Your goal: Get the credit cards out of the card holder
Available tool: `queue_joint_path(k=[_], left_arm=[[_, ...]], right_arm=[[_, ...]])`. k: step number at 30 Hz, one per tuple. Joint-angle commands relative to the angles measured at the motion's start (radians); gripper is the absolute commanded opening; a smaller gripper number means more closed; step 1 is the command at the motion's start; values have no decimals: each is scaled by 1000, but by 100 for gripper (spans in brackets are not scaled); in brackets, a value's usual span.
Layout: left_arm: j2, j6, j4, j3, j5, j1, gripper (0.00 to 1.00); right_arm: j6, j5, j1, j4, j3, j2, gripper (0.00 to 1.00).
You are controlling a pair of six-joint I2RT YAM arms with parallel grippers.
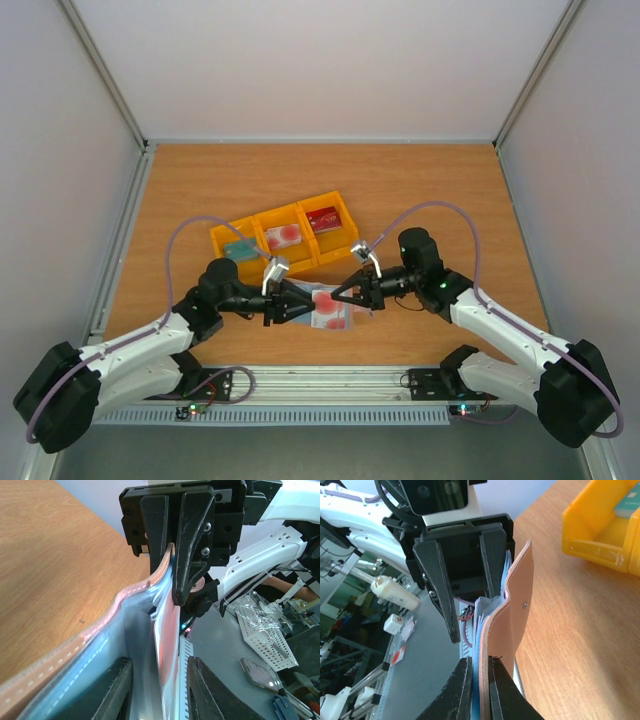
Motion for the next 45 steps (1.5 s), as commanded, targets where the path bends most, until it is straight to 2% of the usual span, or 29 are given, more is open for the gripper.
queue_joint_path(k=[1, 2, 5, 6, 13, 17, 20, 22, 26, 28, 34, 38, 45], left_arm=[[6, 14, 23, -2, -14, -7, 30], [4, 14, 24, -1, -12, -9, 26], [-4, 16, 30, -5, -18, -9, 4], [-7, 14, 34, -9, -21, -9, 1], [-28, 5, 39, -19, -23, -7, 0], [-37, -14, 44, -21, -50, 6, 0], [-37, -34, 64, -22, -66, 8, 0], [-37, -42, 73, -22, -71, 8, 0], [-39, -46, 71, -23, -69, 11, 0], [-42, -46, 71, -23, -65, 13, 0], [-42, -34, 45, -22, -11, 40, 0], [-41, -22, 31, -12, 17, 52, 0], [-44, -42, 0, 23, 122, 107, 0]], right_arm=[[-12, -53, 1, 52, 53, -4, 1], [-10, -57, 1, 55, 55, 3, 1], [-11, -60, 1, 52, 56, 9, 1], [-15, -57, 1, 44, 56, 4, 1], [-65, -16, -4, -66, 59, -29, 4], [-28, -26, -12, -51, 25, -28, 29], [41, -39, -12, 27, -6, -5, 32], [59, -30, -11, 51, -17, 12, 31], [84, -22, -11, 107, -39, 12, 19], [62, -11, -12, 67, -36, 8, 16], [-13, -1, -15, -65, -13, -41, 1], [-54, 7, -27, -148, 13, -59, 1], [-58, 3, -59, -137, 27, -92, 1]])
